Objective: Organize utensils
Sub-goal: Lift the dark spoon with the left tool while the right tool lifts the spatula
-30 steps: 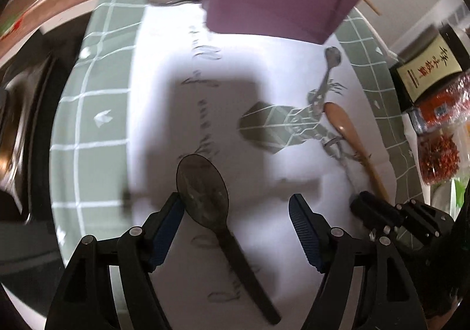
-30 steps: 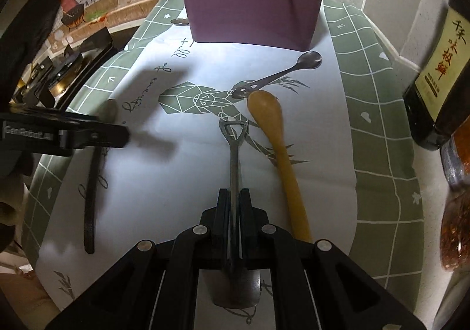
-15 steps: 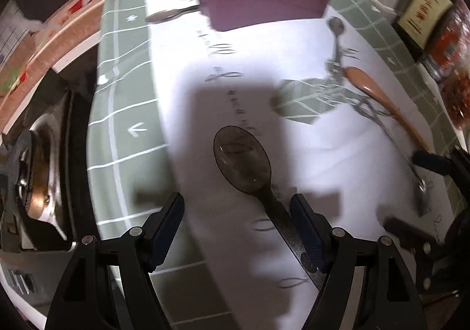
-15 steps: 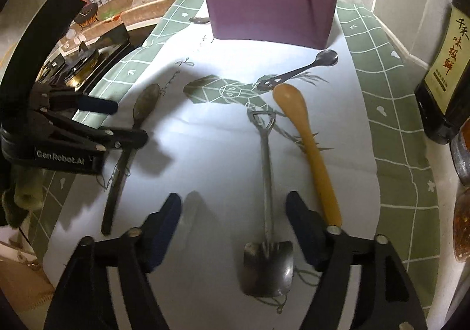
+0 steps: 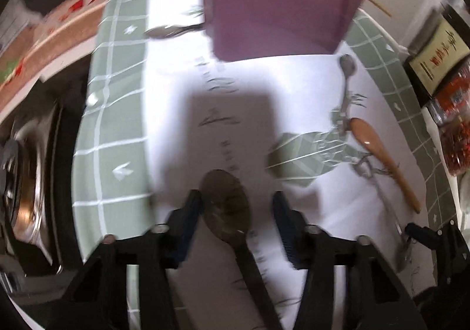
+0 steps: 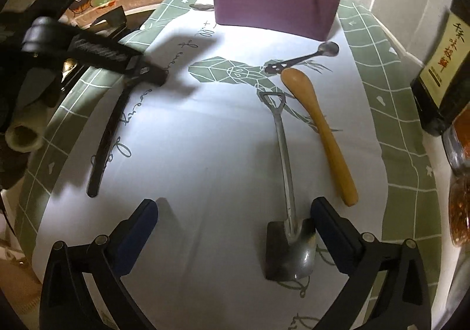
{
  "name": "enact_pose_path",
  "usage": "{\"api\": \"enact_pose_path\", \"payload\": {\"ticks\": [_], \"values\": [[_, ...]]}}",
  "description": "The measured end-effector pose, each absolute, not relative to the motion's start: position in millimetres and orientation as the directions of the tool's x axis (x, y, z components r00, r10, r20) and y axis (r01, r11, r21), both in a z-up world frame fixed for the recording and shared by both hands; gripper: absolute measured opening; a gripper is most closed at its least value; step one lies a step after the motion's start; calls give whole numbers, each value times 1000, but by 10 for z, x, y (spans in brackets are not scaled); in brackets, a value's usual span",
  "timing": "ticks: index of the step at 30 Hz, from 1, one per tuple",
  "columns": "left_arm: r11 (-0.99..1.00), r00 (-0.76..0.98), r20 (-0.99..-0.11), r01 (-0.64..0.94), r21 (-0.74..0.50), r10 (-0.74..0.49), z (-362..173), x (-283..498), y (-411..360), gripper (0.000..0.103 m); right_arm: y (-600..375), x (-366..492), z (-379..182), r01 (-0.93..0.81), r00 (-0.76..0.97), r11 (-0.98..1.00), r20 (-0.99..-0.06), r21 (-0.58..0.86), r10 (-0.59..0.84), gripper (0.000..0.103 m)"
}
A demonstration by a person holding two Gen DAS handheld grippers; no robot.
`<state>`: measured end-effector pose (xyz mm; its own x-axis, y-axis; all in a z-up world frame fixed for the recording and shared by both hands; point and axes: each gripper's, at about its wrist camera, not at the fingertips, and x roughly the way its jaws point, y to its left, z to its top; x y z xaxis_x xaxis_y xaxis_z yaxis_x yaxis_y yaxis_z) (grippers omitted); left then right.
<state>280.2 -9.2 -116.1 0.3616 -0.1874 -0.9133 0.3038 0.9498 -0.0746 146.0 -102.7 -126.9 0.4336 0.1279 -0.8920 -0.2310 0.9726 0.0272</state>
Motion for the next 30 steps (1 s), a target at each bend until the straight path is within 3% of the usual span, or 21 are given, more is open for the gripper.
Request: {"api": "enact_pose_path", "payload": {"ticks": [1,6,9,11,14,17,30], "values": [[941,356,-911,326,-86,-207,-1163,2785,-143,33,-1028,1446,-1264,-249,425,968,-895,27,135,103],[919,341,-907,379,-108,-247,-1181,2604,-175,33,-1183,1449,-1180,-284,425,956,-884,74,195,99],[923,330,-906,360,-137,-264,-1177,2544,-49,34,-1309,1533,-1071,-240,475,970,-865,48,161,76],[929,321,-907,335,-159,-271,-1175,2489,67,34,-1348,1652,-1060,-233,457,970,-872,74,176,48],[939,315,-910,295,-175,-269,-1189,2461,219,36,-1337,1754,-1078,-242,446,965,-872,100,202,38],[944,307,-910,263,-199,-278,-1174,2458,342,45,-1261,1844,-1094,-262,452,962,-871,76,192,27],[946,320,-898,216,-240,-301,-1119,2287,536,57,-1520,1574,-1004,-227,416,961,-877,156,241,27]]}}
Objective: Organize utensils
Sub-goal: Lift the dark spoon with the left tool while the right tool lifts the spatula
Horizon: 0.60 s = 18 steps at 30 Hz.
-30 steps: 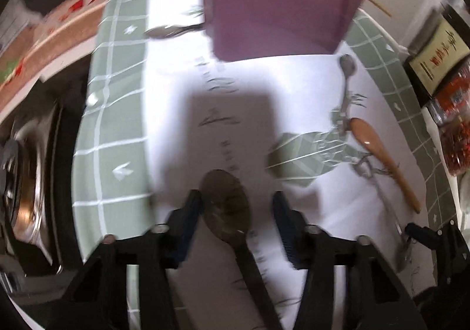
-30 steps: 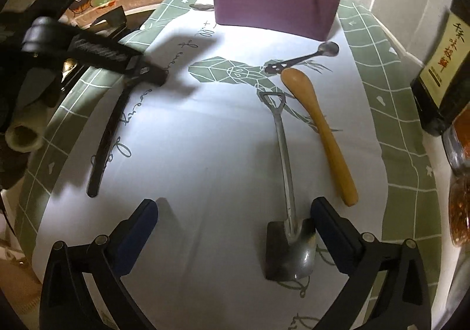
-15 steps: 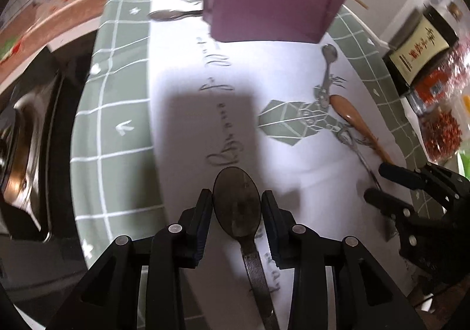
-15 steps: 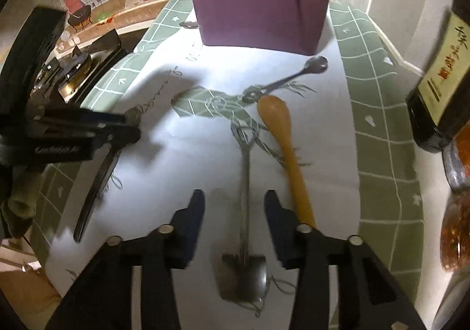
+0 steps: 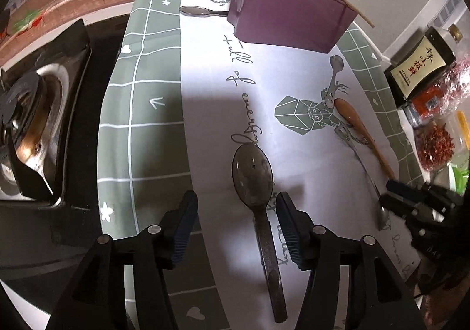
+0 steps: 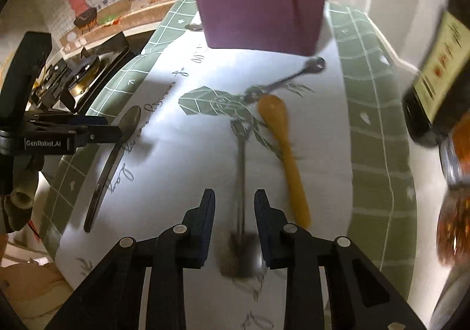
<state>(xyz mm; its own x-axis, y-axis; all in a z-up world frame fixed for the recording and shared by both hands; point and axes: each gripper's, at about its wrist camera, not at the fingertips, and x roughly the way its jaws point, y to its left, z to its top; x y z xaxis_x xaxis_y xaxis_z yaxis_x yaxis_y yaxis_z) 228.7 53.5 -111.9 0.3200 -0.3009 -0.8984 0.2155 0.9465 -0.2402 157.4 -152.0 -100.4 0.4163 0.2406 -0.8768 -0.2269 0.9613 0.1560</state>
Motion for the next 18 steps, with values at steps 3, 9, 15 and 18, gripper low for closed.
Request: {"api": "enact_pose_path", "payload": {"ticks": [3,9,15,18], "values": [[947,312,-900,206,-248,-304,-1155,2280,541,57,-1529,1509,-1077,-178,426,969,-874,169,231,27],[946,302,-902,202,-254,-307,-1152,2238,570,58,-1337,1394,-1102,-226,430,971,-886,77,171,47],[942,300,-899,202,-267,-320,-1163,2228,570,59,-1444,1272,-1177,-203,428,979,-896,33,119,34],[943,295,-902,207,-261,-314,-1176,2226,551,59,-1450,1308,-1094,-189,440,982,-894,0,85,30]]}}
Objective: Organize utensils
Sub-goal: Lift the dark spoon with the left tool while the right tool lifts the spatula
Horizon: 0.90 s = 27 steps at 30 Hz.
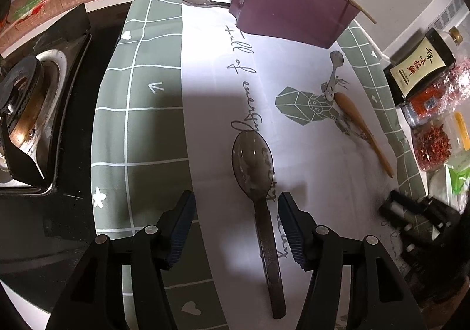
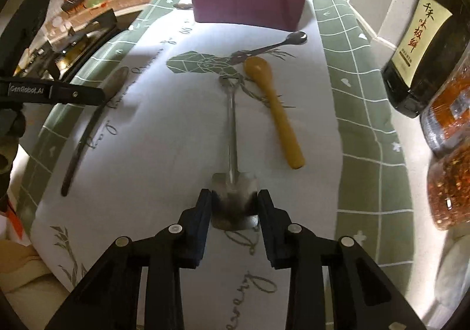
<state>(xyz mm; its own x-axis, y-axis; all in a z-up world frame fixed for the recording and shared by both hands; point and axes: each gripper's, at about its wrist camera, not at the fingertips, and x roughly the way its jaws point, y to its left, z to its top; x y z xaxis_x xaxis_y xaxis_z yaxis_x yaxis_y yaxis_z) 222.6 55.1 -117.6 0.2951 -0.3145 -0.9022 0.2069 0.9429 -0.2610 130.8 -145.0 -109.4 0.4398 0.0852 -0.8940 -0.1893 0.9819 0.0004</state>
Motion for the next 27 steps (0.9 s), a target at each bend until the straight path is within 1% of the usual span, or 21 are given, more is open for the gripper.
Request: {"api": "enact_pose_path", "payload": {"ticks": [3,6,7,8,11,14,18,19,20,21,22,24,26,27], "values": [[941,289,-903,210,-264,-317,-1167,2227,538,59,-1467,1375,-796,-176,511,984,-856,-15,78,30],[943,287,-906,211,-258,-312,-1162,2243,514,59,-1500,1482,-378,-158,609,987,-789,-18,83,28],[943,286,-906,209,-258,-311,-1161,2252,506,59,-1508,1538,-261,-159,630,987,-771,-11,93,4],[943,285,-906,208,-259,-312,-1159,2261,501,59,-1525,1626,-169,-160,634,987,-766,5,107,3],[947,290,-907,193,-258,-306,-1154,2302,478,59,-1556,1824,-48,-148,662,989,-741,20,114,3],[952,297,-910,187,-242,-289,-1155,2370,411,59,-1560,2011,-77,-157,648,986,-748,50,141,3],[966,320,-920,197,-167,-225,-1168,2459,236,59,-1523,2086,-178,-182,620,980,-765,79,177,3],[967,327,-920,203,-153,-214,-1176,2477,200,57,-1520,2098,-229,-200,598,975,-776,99,201,3],[969,341,-919,210,-133,-200,-1181,2488,163,53,-1508,2100,-281,-214,576,970,-787,114,219,4],[970,361,-915,217,-106,-181,-1184,2491,130,35,-1490,2107,-334,-226,558,965,-795,129,237,5],[971,380,-910,225,-85,-168,-1183,2488,109,34,-1466,2119,-392,-254,529,955,-805,153,269,8],[969,391,-902,228,-99,-184,-1169,2483,136,34,-1401,2137,-498,-302,485,934,-813,191,323,13],[970,408,-893,218,-108,-191,-1119,2474,214,34,-1270,2189,-642,-352,438,912,-824,212,360,27],[970,416,-888,213,-116,-198,-1079,2463,270,34,-1207,2209,-698,-361,426,909,-830,209,360,29]]}}
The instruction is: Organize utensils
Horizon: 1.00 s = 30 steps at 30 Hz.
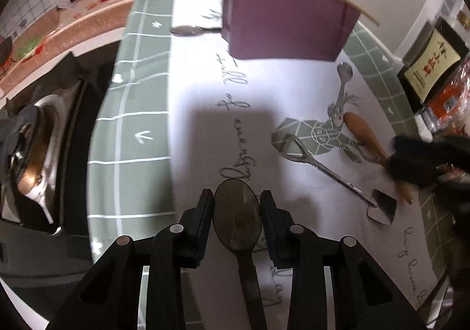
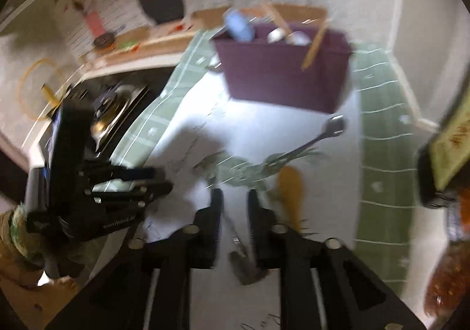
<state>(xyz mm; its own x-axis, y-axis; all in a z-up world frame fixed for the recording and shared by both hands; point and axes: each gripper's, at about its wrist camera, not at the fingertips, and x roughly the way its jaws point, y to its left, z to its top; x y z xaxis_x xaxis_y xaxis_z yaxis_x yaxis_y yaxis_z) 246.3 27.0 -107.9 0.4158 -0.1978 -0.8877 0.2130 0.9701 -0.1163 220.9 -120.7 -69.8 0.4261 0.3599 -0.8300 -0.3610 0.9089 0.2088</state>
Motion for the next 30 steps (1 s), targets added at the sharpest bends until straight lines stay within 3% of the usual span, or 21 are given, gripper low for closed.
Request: {"api": "enact_pose_path", "payload": {"ticks": [7,10,11,13,17,30], "values": [[963,458,-848,178,-204,-265,-779,2355,581,34,-670,2502,-1083,-475,367,870,-868,134,334,30],[963,475,-838,157,-220,-269,-691,2301,655,34,-453,2583,-1221,-519,386,854,-885,24,260,38],[964,482,-835,156,-216,-265,-663,2281,669,34,-421,2595,-1234,-518,406,855,-879,5,251,35],[965,492,-830,151,-215,-262,-629,2249,695,34,-411,2605,-1218,-507,397,862,-883,17,250,20],[962,503,-820,163,-221,-274,-570,2189,688,34,-543,2510,-1051,-453,459,891,-859,-8,226,19],[937,566,-750,265,-228,-342,-138,2073,555,34,-1473,1980,-199,-186,656,976,-726,112,208,19]]}}
